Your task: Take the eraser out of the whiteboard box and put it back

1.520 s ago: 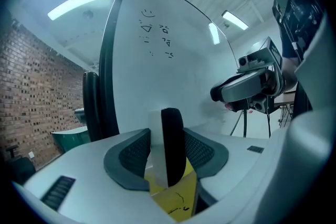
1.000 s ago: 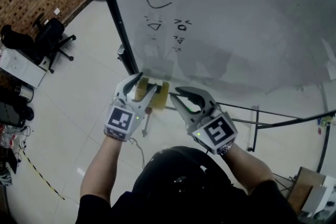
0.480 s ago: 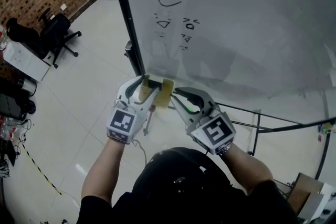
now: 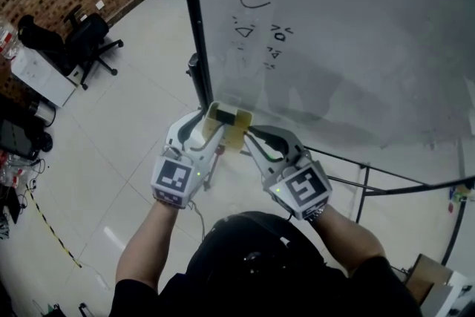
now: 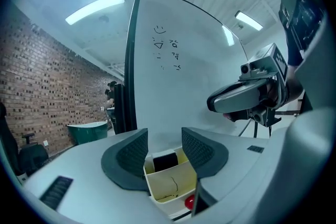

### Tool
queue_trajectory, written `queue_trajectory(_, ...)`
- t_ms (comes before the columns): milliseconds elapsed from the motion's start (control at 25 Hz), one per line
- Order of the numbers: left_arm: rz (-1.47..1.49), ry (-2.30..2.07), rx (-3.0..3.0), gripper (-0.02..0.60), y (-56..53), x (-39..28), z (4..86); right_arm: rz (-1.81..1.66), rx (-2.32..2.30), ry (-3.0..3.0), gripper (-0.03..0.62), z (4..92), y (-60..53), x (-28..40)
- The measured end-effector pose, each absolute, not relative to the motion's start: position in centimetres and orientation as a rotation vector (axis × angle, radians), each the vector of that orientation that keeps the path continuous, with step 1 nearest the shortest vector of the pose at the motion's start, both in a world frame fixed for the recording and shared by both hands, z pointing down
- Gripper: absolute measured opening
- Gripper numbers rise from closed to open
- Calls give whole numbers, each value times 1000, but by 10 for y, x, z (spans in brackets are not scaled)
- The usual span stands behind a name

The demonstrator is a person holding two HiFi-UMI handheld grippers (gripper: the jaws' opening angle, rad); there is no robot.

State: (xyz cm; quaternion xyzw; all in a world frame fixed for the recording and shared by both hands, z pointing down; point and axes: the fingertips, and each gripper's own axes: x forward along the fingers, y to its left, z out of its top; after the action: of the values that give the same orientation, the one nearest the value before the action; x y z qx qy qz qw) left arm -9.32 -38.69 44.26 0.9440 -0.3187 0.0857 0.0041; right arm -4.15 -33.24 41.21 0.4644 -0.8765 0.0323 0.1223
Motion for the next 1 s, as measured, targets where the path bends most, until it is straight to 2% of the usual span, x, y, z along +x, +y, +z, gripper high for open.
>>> queue_trajectory(440, 200, -1137, 2886, 183, -354, -100, 422, 55, 1277, -2635, 40, 399, -311, -41)
queue_trajectory(480, 199, -1154, 2880, 149, -350, -98, 421, 49, 1264, -2642, 38, 397, -308, -40)
queue_trajectory(600, 205, -1200, 2861, 146, -335, -93, 416, 31, 1228, -2665, 35, 392, -297, -36)
queue_trajectory(1000, 264, -1355, 2788, 67, -290, -72, 411, 12, 1147, -2727, 26, 383, -253, -19)
